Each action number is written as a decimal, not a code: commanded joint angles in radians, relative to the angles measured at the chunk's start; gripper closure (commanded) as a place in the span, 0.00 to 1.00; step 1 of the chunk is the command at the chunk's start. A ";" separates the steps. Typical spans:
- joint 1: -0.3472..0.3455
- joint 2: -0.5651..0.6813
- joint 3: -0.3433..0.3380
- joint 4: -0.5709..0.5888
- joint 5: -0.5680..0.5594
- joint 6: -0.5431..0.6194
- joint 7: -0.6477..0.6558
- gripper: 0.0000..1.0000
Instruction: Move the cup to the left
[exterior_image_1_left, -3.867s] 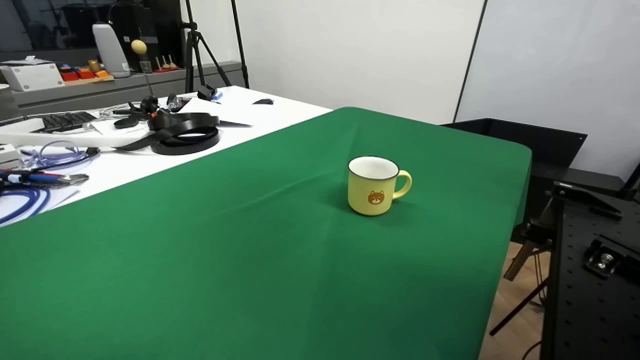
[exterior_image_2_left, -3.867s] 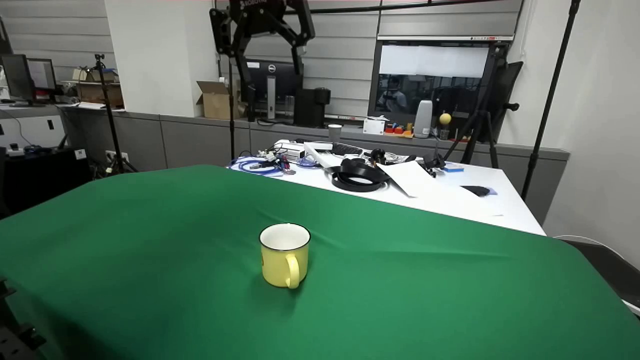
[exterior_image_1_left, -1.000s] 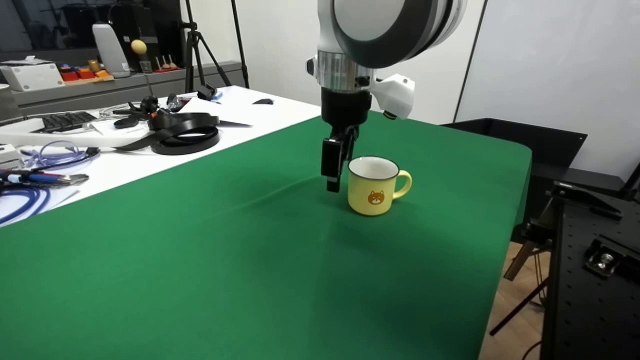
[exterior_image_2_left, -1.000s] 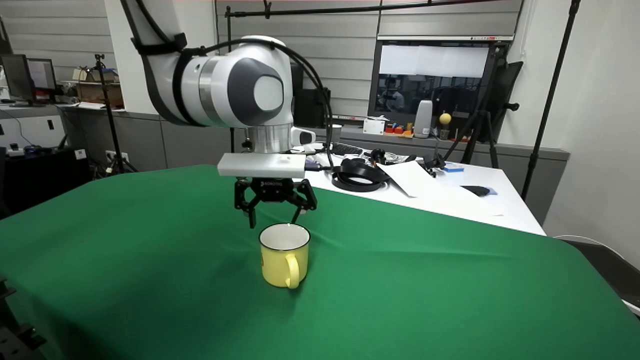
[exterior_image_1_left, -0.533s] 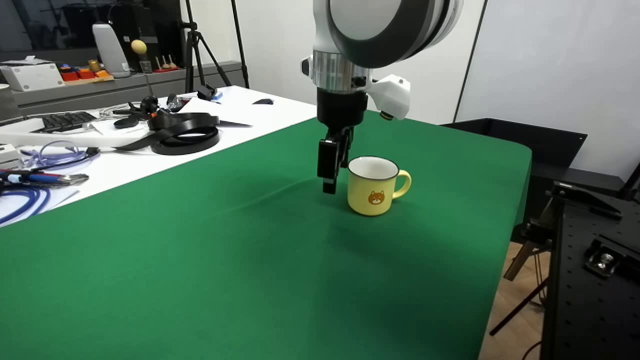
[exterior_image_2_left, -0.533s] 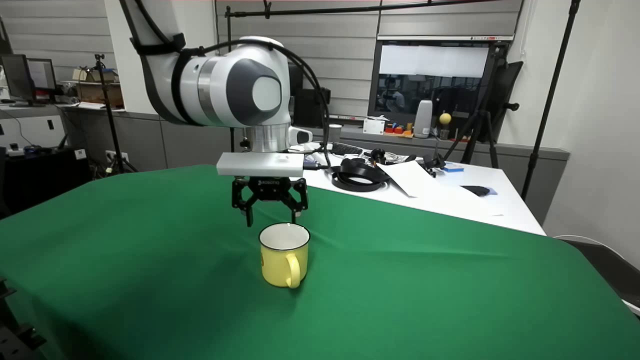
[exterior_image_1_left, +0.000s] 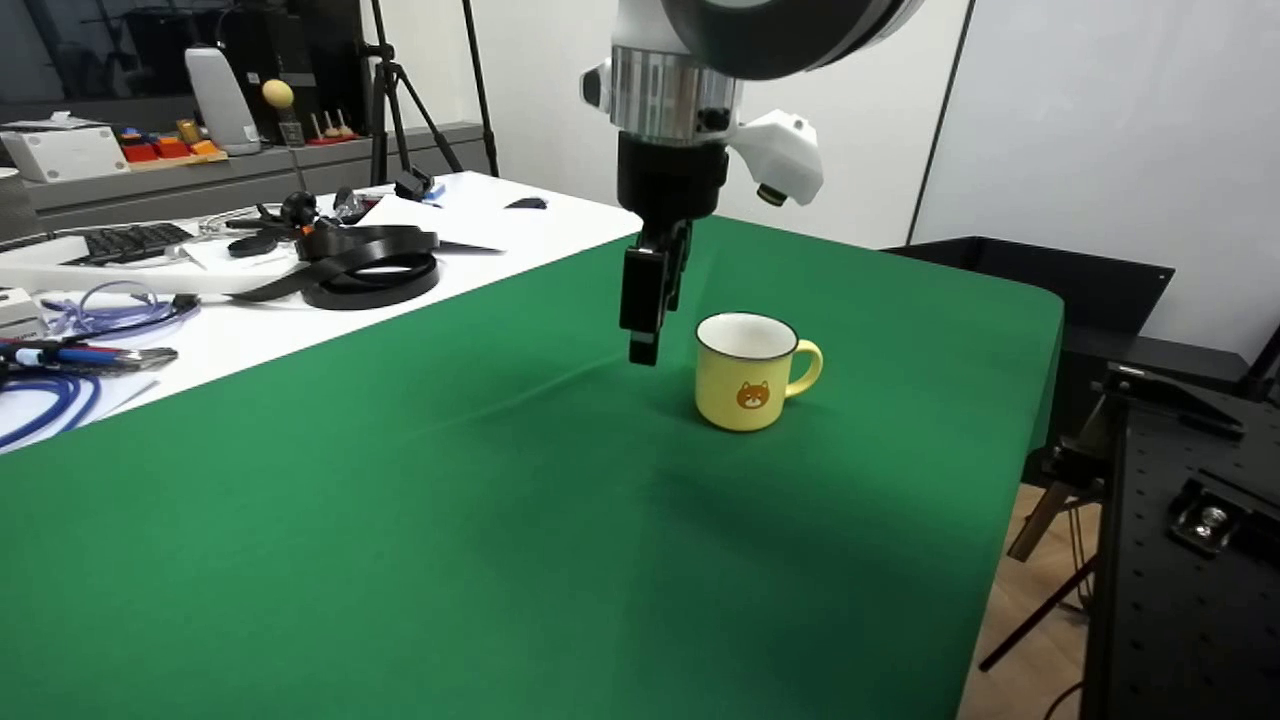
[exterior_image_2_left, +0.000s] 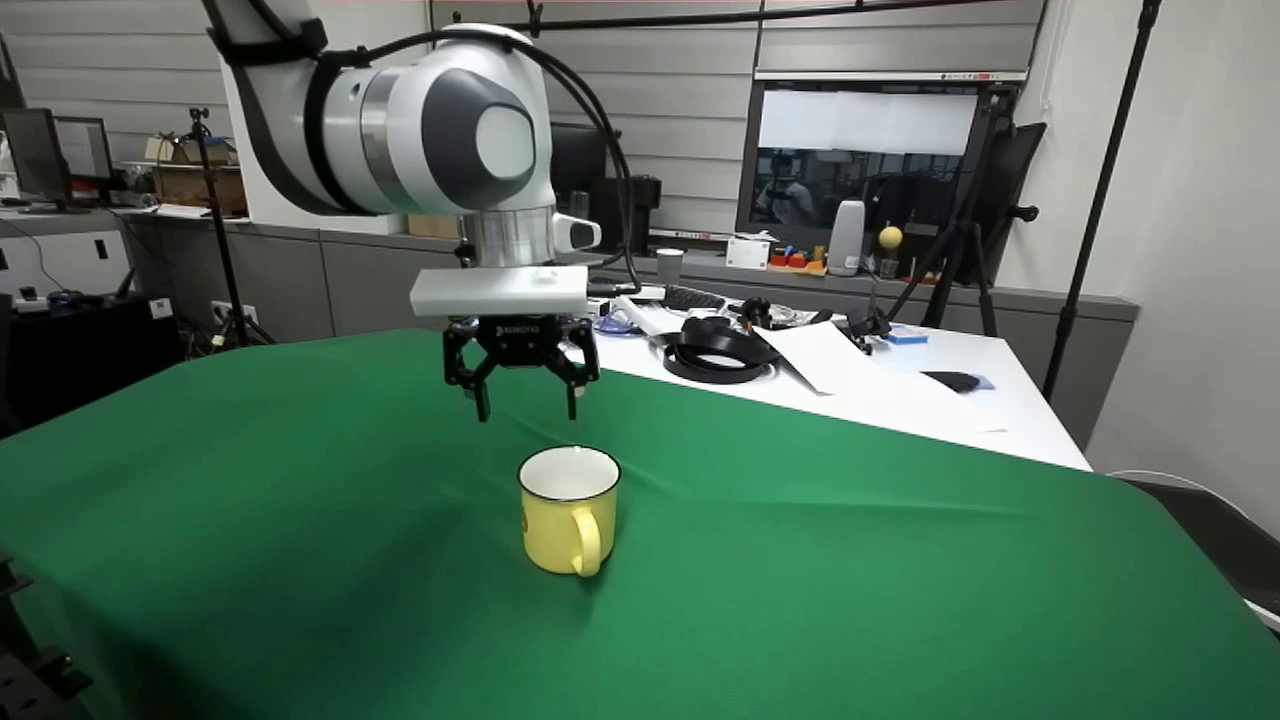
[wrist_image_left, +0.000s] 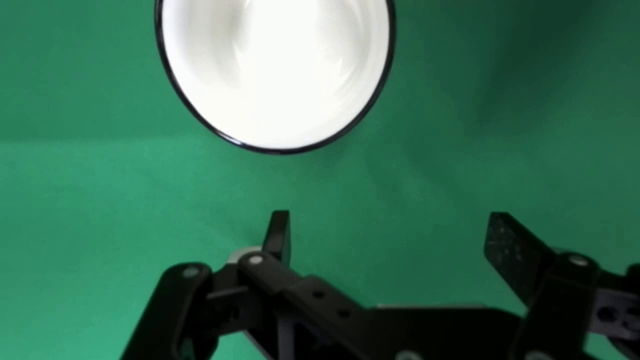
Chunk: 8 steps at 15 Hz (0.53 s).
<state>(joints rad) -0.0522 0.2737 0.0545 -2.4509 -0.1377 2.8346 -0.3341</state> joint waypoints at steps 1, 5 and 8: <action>0.012 -0.119 -0.009 -0.080 -0.009 -0.032 0.025 0.00; 0.002 -0.187 -0.021 -0.150 0.013 -0.045 0.021 0.00; -0.010 -0.162 -0.032 -0.159 0.044 -0.038 -0.007 0.00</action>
<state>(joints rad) -0.0539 0.1154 0.0347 -2.5848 -0.1228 2.7969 -0.3308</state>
